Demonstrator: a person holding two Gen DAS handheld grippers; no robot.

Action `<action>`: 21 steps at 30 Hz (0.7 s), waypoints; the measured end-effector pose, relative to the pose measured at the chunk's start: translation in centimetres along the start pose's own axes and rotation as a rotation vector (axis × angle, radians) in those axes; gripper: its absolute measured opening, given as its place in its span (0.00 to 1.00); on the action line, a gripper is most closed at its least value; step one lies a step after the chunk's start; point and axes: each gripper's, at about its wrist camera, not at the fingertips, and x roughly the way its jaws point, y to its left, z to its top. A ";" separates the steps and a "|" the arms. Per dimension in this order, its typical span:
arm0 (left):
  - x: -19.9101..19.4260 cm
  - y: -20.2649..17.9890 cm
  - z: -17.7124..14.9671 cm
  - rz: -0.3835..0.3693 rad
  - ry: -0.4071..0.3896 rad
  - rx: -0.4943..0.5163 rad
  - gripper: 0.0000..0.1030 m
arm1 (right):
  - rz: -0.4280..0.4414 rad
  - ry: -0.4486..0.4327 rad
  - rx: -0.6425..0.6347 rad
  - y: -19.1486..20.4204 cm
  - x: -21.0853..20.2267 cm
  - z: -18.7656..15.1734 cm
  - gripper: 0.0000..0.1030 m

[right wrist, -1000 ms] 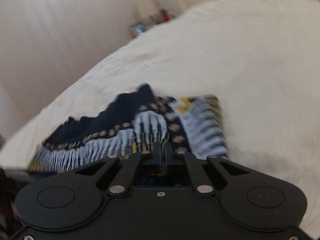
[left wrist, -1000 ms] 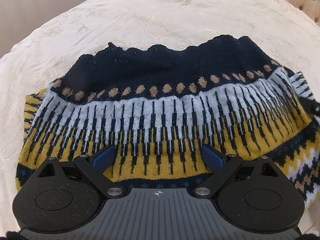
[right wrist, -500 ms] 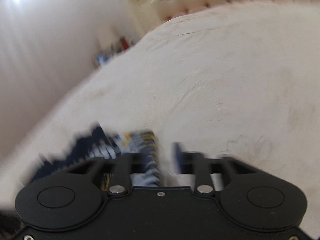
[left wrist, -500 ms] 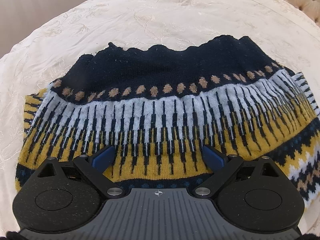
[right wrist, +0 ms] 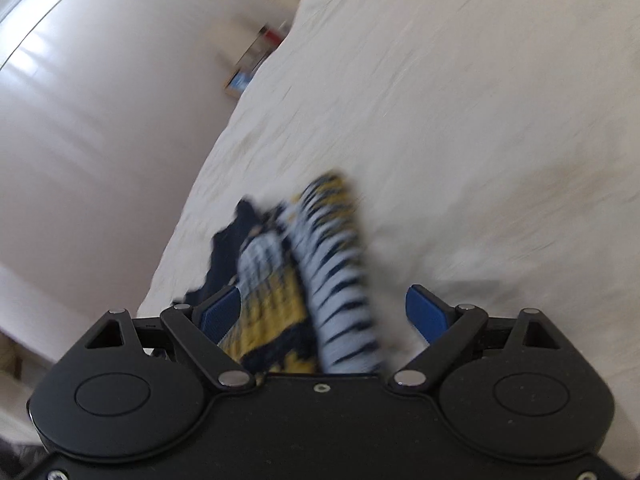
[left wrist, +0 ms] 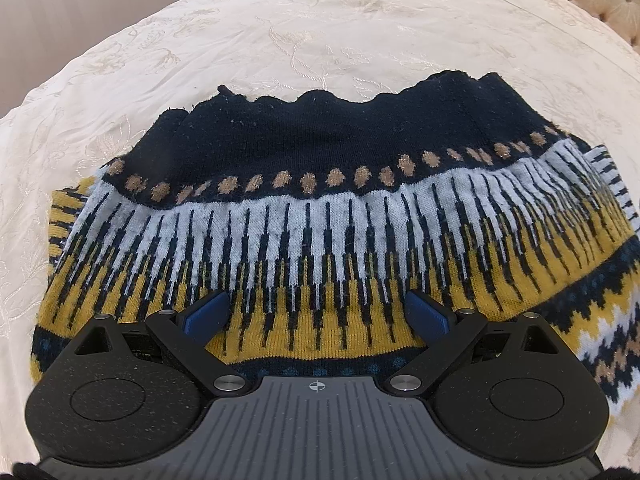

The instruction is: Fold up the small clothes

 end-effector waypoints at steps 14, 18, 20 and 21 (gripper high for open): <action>-2.1 1.8 -0.2 -0.076 -0.067 -0.096 0.80 | -0.151 0.025 -0.199 5.3 1.8 -1.1 0.33; -5.8 5.3 -1.6 -0.087 -0.148 -0.185 0.80 | -0.178 0.010 -0.230 6.3 1.1 -1.0 0.33; -7.4 7.1 -2.6 -0.086 -0.164 -0.193 0.81 | -0.193 0.007 -0.257 7.1 1.1 -1.0 0.32; -8.2 7.9 -3.2 -0.085 -0.165 -0.199 0.81 | -0.202 0.007 -0.273 7.4 1.1 -1.0 0.32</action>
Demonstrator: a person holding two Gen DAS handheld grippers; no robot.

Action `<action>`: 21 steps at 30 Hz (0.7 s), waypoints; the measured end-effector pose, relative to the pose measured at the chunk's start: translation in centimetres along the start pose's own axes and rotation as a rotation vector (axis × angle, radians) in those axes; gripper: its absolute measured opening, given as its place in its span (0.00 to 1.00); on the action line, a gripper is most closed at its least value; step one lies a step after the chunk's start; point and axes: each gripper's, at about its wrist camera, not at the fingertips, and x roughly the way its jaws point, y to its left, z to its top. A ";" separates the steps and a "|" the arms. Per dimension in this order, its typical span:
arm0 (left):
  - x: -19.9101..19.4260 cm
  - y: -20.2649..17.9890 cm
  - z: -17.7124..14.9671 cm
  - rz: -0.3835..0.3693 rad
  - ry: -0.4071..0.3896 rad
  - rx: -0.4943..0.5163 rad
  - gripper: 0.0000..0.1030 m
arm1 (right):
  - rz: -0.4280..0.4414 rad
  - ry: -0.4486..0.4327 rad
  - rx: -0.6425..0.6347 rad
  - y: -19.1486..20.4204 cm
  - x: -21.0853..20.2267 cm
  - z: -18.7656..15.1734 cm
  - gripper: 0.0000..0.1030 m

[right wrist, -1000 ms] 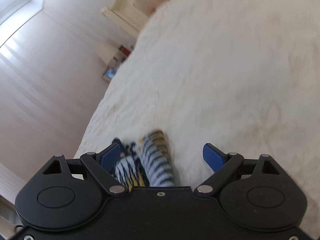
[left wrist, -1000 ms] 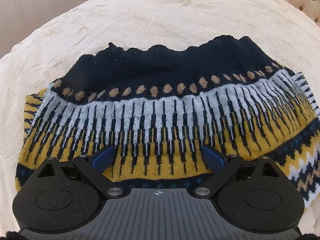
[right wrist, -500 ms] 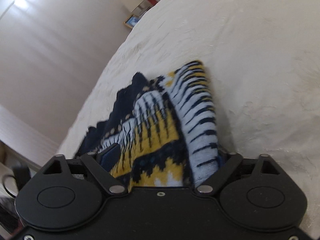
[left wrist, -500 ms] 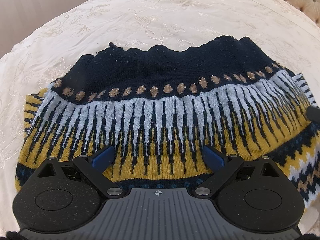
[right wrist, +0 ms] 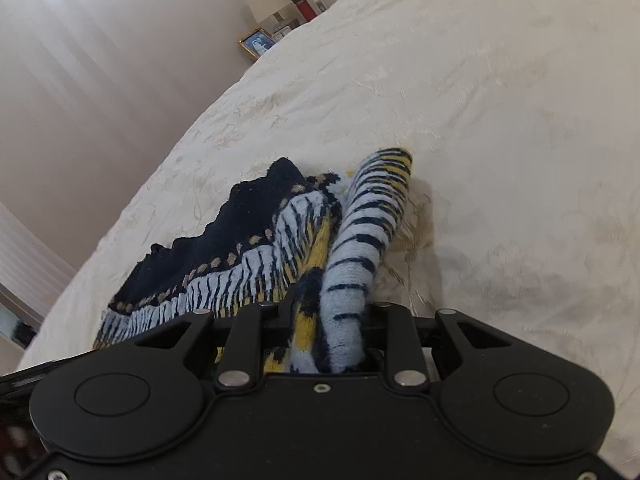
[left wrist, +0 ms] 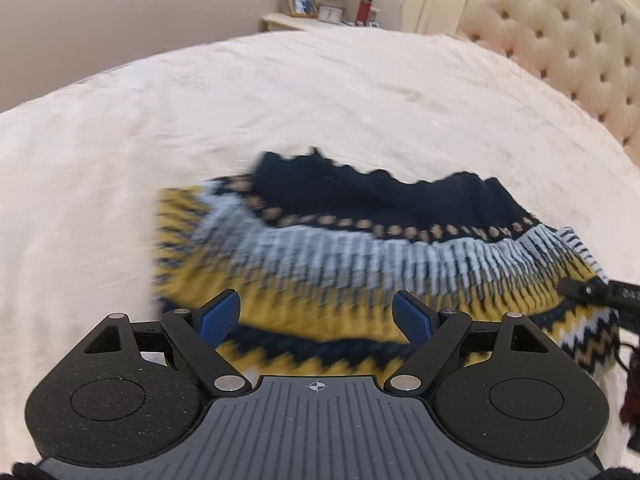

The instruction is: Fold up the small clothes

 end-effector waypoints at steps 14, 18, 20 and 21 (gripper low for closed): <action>-3.2 7.2 -2.9 0.000 0.011 -0.042 0.81 | -0.147 -0.033 -0.180 6.1 -1.3 0.0 0.32; -3.5 8.6 -2.6 -0.030 -0.016 -0.065 0.81 | -0.155 -0.058 -0.218 9.7 -1.8 -0.1 0.31; -3.5 9.4 -2.6 -0.043 -0.018 -0.078 0.81 | -0.144 -0.063 -0.251 12.0 -1.9 0.1 0.30; -3.4 9.9 -2.6 -0.044 -0.017 -0.091 0.81 | -0.135 -0.063 -0.269 13.3 -1.8 0.1 0.30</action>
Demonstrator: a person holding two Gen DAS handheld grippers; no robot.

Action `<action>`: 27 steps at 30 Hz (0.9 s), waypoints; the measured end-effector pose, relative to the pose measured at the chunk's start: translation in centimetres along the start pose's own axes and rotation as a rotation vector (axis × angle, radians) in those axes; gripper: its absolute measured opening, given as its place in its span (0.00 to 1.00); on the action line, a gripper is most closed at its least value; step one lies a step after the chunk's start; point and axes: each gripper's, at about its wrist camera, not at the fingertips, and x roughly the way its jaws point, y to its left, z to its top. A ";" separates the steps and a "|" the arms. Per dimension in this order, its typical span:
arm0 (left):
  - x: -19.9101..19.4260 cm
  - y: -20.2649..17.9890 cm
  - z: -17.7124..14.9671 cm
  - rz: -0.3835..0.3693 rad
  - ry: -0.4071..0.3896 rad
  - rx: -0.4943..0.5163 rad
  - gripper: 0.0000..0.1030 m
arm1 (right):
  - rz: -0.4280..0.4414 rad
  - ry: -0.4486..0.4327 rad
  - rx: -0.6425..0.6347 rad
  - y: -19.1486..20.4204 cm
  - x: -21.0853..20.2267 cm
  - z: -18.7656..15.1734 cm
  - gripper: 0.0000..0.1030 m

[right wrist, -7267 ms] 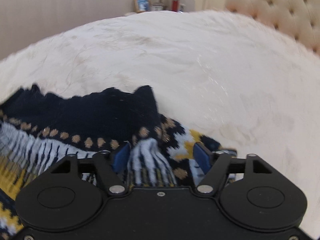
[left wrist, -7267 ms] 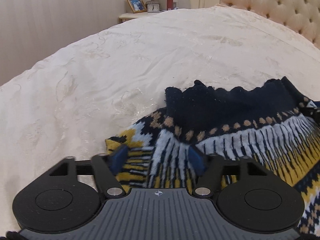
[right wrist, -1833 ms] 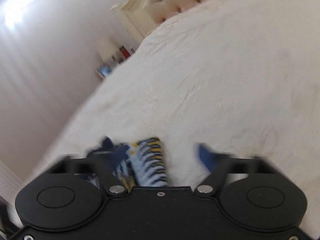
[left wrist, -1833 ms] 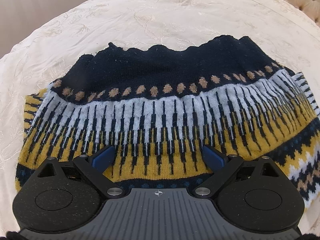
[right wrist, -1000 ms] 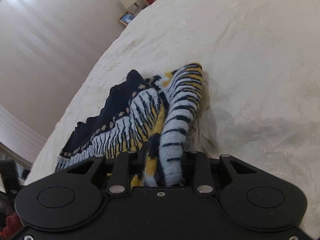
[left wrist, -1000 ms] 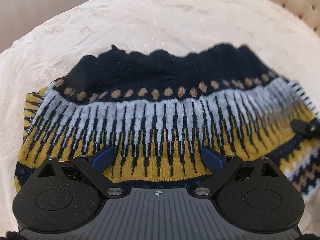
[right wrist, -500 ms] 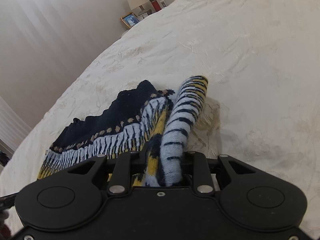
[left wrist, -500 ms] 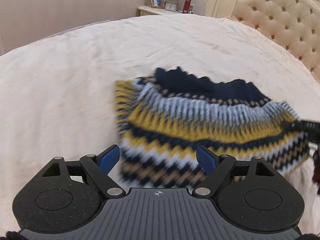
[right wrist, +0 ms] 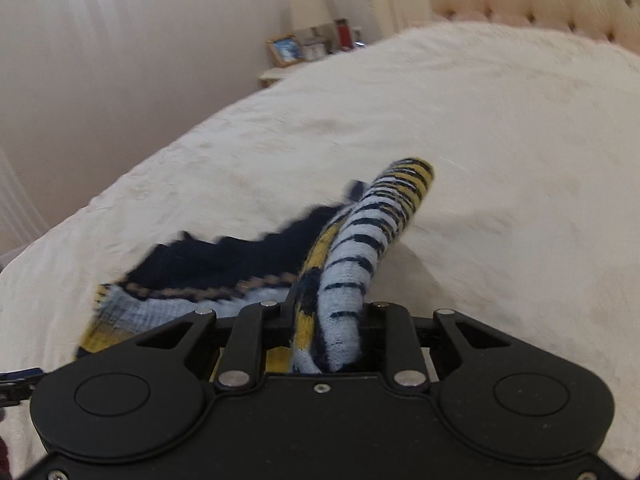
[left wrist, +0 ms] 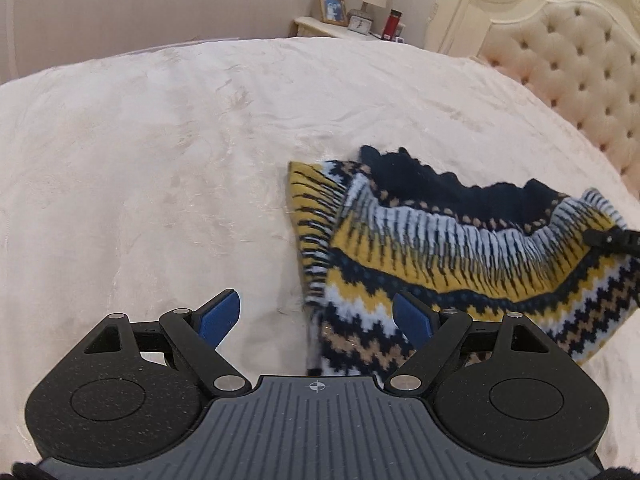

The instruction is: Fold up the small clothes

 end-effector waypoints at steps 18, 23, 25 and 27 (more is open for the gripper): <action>0.1 6.0 0.6 0.004 -0.012 -0.164 0.81 | 0.127 0.104 -0.344 20.9 7.5 -5.4 0.41; 0.1 6.7 0.6 0.000 -0.016 -0.184 0.81 | 0.261 0.040 -0.261 19.9 6.3 -5.3 0.49; 0.2 6.8 0.8 -0.001 -0.015 -0.187 0.81 | 0.269 -0.012 -0.250 19.1 5.0 -4.8 0.49; 0.1 6.8 0.8 -0.009 -0.017 -0.187 0.81 | 0.261 -0.046 -0.234 18.1 3.6 -4.6 0.51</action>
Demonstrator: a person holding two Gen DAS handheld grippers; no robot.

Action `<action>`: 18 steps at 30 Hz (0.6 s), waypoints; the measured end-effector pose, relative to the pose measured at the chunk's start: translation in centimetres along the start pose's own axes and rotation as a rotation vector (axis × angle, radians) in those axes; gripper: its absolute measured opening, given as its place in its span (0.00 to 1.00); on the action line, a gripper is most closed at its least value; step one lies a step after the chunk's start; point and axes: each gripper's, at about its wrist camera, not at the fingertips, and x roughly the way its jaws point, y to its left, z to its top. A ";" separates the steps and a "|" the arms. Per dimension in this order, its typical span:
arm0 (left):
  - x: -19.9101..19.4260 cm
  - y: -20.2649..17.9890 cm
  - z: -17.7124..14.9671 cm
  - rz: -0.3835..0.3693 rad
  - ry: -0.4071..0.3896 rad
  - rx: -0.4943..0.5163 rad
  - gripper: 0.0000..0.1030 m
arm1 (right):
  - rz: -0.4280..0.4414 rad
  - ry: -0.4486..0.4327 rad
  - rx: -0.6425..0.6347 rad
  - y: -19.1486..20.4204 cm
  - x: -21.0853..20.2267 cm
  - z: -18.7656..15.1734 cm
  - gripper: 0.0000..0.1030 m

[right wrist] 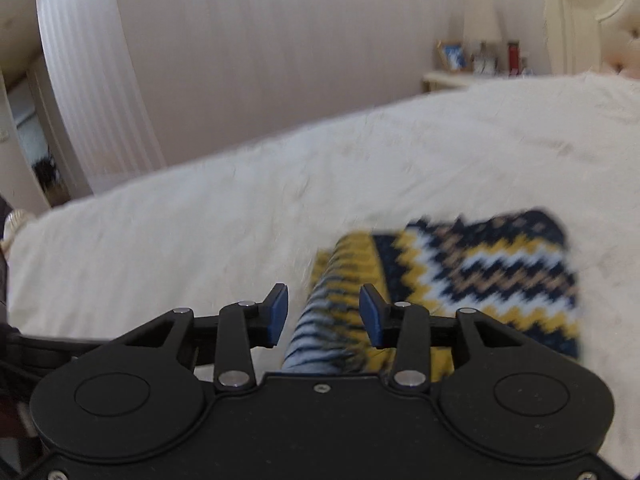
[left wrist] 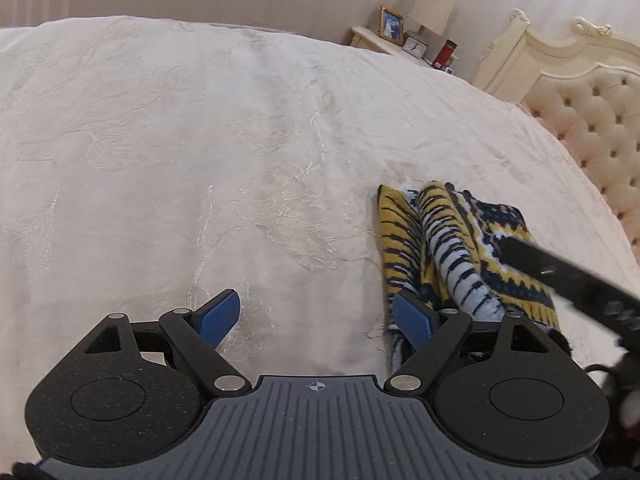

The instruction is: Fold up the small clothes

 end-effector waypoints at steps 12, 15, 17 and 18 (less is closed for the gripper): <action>-1.2 -2.1 -0.2 -0.107 -0.005 -0.004 0.81 | -0.034 -0.054 -0.253 1.1 -5.9 -4.0 0.73; -1.2 -2.3 -0.2 -0.140 0.005 -0.020 0.81 | -0.042 -0.022 -0.364 2.3 -4.8 -5.3 0.73; -1.0 -2.5 -0.2 -0.160 0.025 -0.033 0.81 | -0.022 0.004 -0.410 2.9 -3.5 -6.1 0.71; -0.9 -2.7 -0.2 -0.163 0.034 -0.033 0.81 | -0.013 0.012 -0.434 3.3 -3.0 -6.5 0.69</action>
